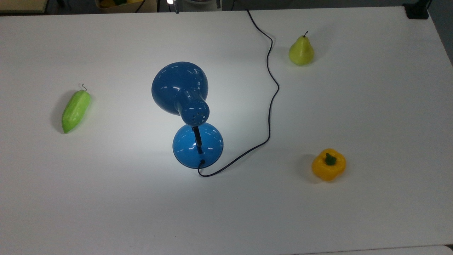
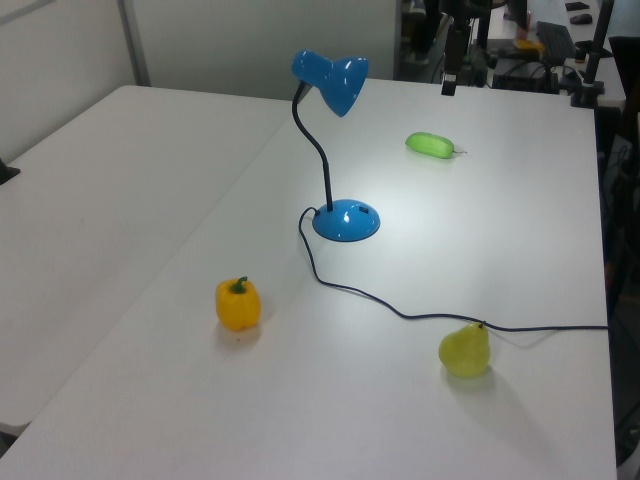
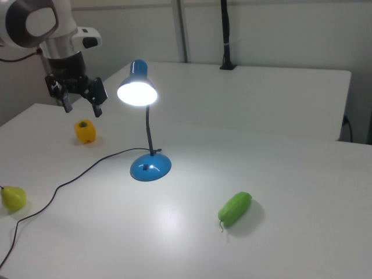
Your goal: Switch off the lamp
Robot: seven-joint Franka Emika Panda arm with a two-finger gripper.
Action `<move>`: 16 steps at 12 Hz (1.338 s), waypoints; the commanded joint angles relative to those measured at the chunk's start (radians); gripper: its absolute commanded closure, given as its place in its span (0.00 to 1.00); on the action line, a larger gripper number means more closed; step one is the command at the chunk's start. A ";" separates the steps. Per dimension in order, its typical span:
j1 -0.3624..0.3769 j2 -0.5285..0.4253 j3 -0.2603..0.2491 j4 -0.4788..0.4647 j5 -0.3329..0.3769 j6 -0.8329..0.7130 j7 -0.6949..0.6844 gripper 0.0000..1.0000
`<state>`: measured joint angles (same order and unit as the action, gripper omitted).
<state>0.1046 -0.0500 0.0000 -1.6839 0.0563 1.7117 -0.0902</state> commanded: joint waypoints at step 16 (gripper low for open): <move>-0.005 -0.010 -0.003 -0.014 0.011 0.029 -0.112 1.00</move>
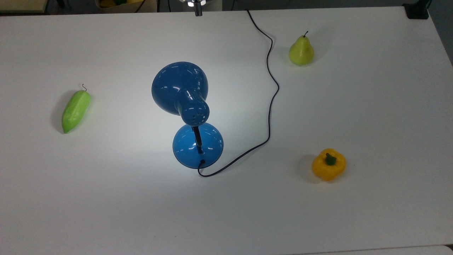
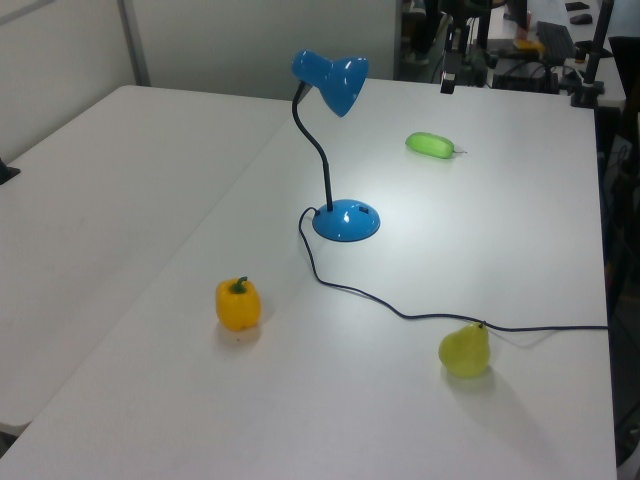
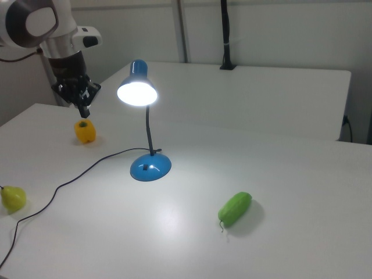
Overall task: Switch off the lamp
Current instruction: 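Move the gripper down toward the blue lamp's round base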
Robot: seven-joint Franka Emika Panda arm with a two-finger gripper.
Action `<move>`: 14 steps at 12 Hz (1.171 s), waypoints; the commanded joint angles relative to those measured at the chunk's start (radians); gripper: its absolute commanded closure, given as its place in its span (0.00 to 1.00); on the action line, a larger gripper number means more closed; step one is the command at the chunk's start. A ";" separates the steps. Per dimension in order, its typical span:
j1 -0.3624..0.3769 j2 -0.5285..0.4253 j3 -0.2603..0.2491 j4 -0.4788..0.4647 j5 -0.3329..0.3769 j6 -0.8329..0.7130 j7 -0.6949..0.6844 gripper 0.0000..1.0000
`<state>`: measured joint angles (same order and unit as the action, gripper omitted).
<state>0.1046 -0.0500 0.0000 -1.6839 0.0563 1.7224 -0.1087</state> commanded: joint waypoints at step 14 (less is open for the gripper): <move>-0.025 0.045 -0.003 -0.103 0.013 0.236 -0.183 1.00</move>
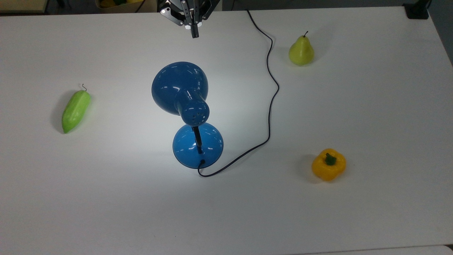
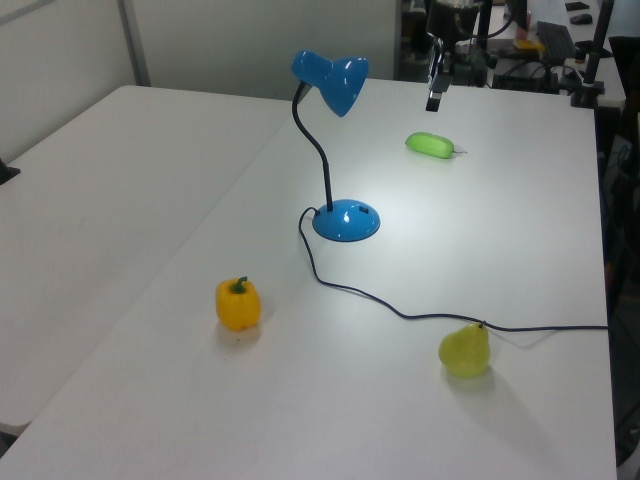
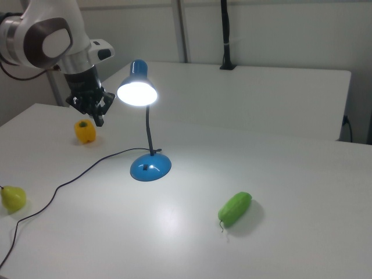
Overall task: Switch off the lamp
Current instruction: 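Move the gripper down toward the blue lamp's round base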
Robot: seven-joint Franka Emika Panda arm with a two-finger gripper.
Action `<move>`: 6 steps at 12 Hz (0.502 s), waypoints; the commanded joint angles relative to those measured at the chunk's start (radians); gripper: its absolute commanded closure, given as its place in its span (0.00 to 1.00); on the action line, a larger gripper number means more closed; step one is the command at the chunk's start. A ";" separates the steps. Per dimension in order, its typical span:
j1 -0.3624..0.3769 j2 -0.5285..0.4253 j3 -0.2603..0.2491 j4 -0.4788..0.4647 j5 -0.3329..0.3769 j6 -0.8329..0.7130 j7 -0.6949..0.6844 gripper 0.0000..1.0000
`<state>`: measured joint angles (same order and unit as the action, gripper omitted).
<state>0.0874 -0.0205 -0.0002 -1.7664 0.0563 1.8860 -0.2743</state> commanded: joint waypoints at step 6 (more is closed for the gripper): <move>-0.014 0.105 -0.003 -0.079 0.010 0.321 0.073 1.00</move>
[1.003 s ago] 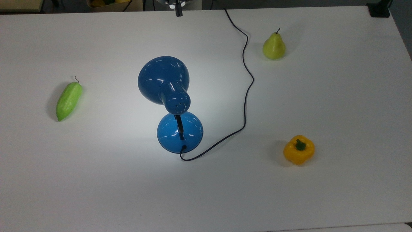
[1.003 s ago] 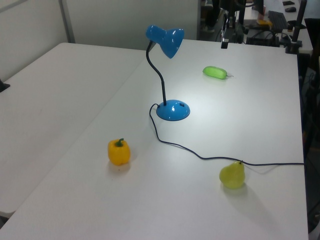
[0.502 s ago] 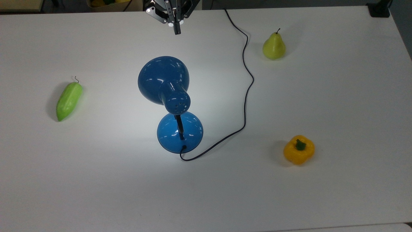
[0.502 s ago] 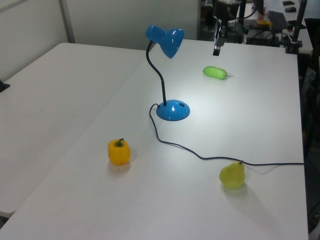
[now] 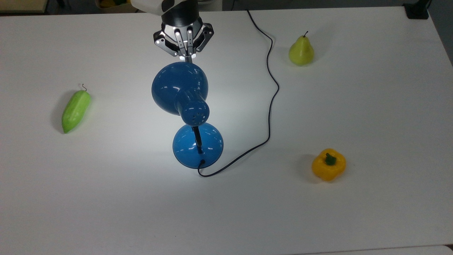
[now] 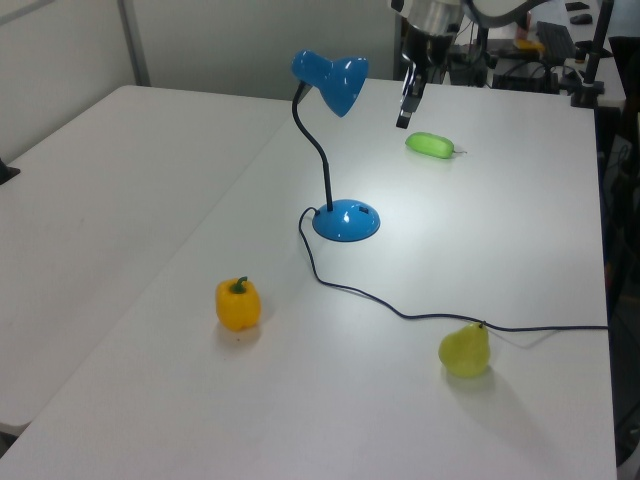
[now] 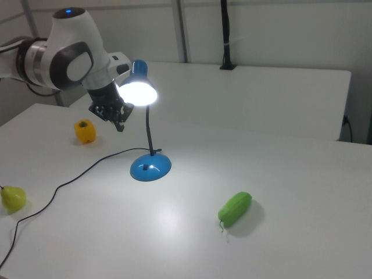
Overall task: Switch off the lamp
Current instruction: 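Move the gripper down toward the blue lamp's round base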
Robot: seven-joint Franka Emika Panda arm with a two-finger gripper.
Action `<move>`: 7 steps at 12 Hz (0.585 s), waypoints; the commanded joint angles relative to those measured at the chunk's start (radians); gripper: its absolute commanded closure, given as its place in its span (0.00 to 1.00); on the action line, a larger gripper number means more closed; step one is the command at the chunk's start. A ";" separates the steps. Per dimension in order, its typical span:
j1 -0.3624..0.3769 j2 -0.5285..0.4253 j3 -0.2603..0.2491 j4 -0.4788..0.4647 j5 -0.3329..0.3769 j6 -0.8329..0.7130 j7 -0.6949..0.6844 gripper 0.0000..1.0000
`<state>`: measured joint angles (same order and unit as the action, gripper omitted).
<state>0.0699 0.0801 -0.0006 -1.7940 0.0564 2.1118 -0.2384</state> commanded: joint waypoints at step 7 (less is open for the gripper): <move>0.014 0.075 -0.002 -0.079 -0.001 0.151 0.091 1.00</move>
<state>0.0718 0.1409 0.0003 -1.8569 0.0564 2.2423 -0.1800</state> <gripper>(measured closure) 0.991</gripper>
